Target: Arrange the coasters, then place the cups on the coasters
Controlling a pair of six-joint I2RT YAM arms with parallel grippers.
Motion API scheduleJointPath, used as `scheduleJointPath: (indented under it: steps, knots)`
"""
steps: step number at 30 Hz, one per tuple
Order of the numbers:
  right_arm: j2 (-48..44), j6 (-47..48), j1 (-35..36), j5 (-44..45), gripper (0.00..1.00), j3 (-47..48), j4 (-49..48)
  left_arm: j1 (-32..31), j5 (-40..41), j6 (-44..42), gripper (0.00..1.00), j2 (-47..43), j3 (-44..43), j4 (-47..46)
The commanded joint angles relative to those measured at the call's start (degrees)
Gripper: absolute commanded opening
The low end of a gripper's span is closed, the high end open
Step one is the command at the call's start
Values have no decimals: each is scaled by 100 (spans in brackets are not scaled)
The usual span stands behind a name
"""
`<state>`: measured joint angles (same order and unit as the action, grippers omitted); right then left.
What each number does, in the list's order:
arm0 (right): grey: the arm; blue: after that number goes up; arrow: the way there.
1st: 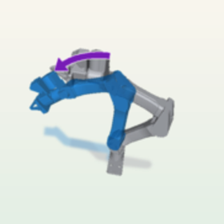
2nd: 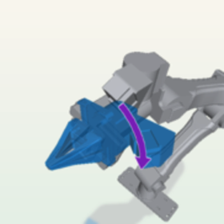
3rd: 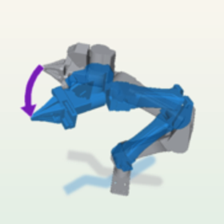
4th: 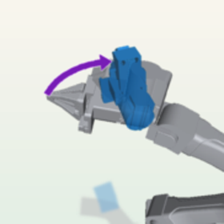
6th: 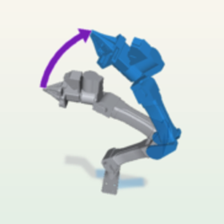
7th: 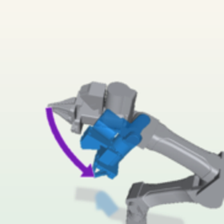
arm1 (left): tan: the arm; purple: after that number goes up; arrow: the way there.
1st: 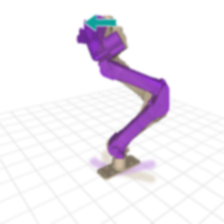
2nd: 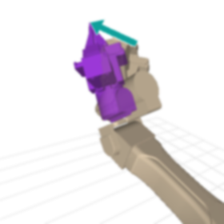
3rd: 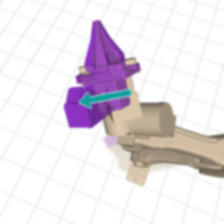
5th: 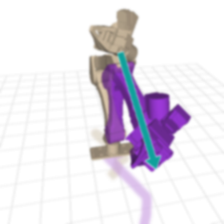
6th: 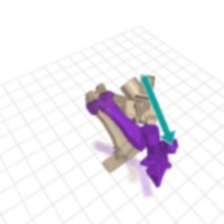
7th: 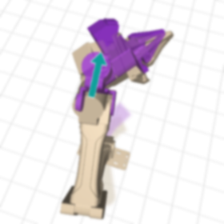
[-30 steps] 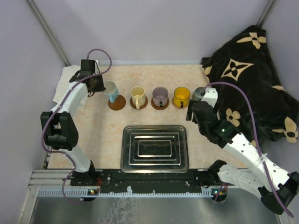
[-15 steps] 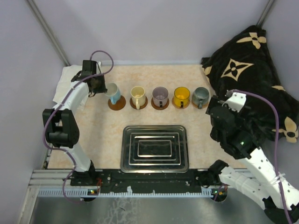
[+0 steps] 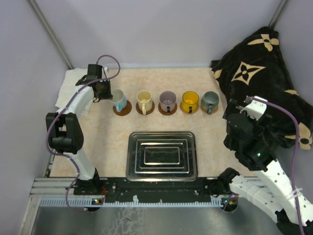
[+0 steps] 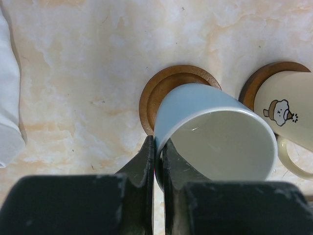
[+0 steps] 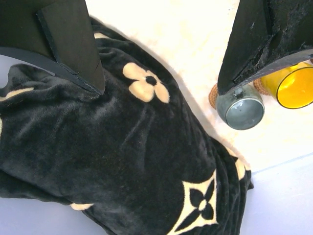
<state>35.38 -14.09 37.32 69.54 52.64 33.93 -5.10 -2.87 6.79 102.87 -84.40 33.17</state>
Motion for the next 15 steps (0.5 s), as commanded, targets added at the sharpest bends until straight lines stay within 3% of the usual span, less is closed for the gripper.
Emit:
scheduleJointPath:
  steps: [1,15]
  knots:
    - [8,5,-55,218,98,216,-249,-17,-95,-80,0,32,-90,-54]
    - [147,-235,-55,-38,99,106,-214,-80,-38,-122,0,330,-337,270]
